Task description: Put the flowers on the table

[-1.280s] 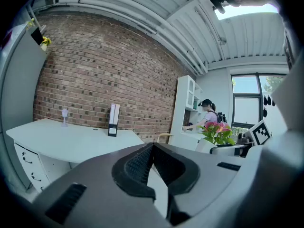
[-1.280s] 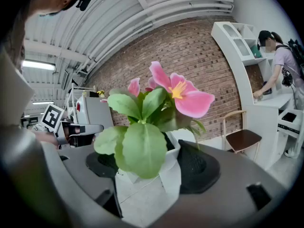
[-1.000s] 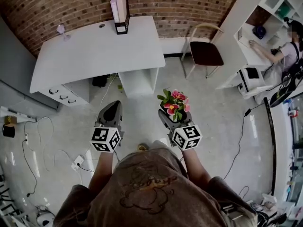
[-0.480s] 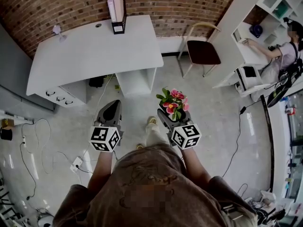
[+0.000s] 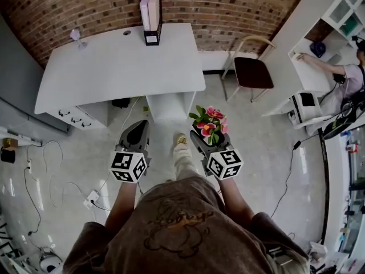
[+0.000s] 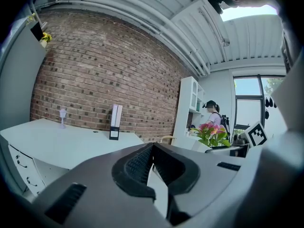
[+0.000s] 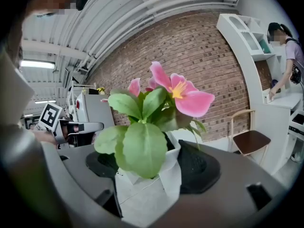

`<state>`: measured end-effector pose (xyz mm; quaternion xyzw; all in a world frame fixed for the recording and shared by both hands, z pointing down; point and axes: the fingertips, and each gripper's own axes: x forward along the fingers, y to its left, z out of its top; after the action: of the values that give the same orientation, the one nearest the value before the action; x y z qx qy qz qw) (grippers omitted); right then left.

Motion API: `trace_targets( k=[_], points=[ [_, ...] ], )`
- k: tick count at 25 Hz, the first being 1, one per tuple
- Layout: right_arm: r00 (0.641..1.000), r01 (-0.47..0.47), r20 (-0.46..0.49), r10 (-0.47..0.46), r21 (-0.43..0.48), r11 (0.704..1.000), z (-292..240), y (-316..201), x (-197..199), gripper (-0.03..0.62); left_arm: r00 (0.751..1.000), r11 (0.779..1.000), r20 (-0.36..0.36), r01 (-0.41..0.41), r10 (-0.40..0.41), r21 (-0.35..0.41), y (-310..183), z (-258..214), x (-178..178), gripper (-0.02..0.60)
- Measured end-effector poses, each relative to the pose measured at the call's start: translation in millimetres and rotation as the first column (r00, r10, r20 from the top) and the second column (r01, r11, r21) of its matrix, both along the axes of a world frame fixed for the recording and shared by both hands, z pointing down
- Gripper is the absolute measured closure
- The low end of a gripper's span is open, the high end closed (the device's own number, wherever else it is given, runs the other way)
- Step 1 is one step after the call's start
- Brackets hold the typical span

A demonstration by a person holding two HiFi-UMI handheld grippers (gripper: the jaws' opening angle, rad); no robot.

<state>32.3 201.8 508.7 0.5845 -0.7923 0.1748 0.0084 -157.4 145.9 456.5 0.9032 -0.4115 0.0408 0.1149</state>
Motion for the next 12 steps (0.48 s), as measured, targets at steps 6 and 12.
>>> trace_targets(
  k=[6,12],
  points=[
    [1.0,0.015,0.001,-0.015,0.003,1.0,1.0,-35.2,9.5,0.237,1.0,1.0,-0.008,0.007,-0.007,-0.006,-33.4,2.9,12.5,0.56],
    [1.0,0.011,0.016,-0.011,0.002,1.0,3.8,-73.2,24.0,0.235,1.0,1.0,-0.003,0.003,-0.003,-0.01,-69.5,5.0,26.9,0.56]
  ],
)
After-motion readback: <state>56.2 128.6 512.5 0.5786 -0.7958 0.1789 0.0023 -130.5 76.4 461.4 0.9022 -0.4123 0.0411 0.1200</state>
